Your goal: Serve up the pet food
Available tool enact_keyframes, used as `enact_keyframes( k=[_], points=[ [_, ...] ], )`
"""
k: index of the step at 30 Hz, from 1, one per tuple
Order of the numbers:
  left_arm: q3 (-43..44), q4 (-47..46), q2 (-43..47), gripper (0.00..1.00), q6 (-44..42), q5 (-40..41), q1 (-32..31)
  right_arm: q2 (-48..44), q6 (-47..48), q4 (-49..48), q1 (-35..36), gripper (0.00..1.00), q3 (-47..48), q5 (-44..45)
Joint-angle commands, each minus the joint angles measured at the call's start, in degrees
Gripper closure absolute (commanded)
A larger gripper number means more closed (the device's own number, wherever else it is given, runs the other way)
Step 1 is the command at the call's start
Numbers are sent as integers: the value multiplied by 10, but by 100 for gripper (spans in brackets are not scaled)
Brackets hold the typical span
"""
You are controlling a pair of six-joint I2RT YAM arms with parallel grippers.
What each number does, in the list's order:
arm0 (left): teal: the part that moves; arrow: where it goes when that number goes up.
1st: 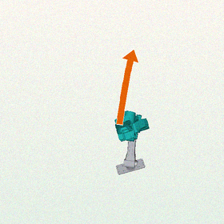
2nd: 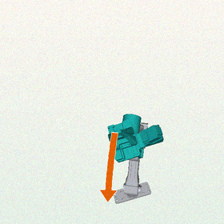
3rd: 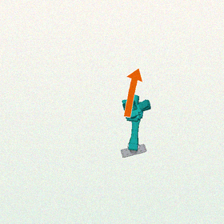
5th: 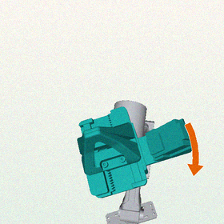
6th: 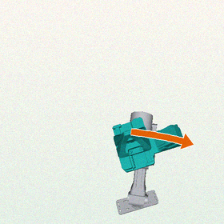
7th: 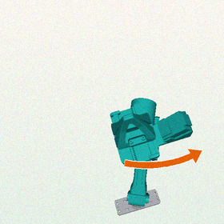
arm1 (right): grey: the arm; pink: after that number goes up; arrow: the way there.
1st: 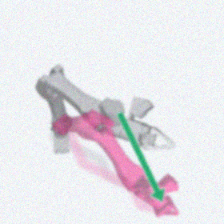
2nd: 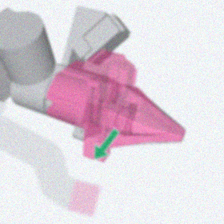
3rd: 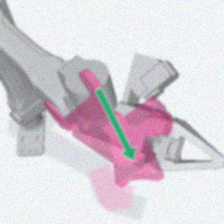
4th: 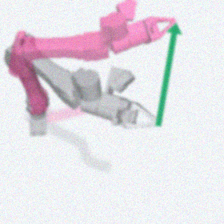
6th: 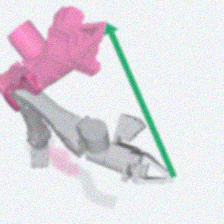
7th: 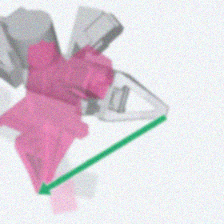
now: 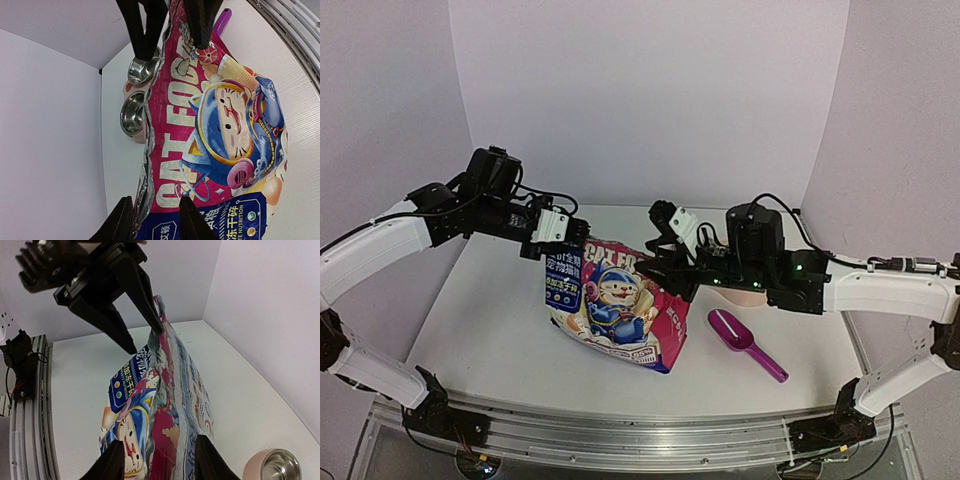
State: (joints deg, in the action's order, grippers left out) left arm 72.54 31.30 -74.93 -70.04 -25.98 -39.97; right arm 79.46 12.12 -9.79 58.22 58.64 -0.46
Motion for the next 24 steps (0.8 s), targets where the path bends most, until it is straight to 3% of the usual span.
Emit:
enact_keyframes(
  k=[1,5,10,12,24],
  points=[
    [-18,-42,39,65,-34,-18,0,3,-36,-6,4,49,85,-2],
    [-14,-38,39,63,-52,-4,0,59,-82,113,3,39,233,49],
    [-16,-28,34,66,-76,1,0,197,-138,322,4,25,439,92],
    [-11,-13,31,69,-85,-2,0,235,-170,378,4,24,501,109],
    [3,-2,-3,73,-106,9,-1,285,-283,415,-10,26,576,63]
  ],
)
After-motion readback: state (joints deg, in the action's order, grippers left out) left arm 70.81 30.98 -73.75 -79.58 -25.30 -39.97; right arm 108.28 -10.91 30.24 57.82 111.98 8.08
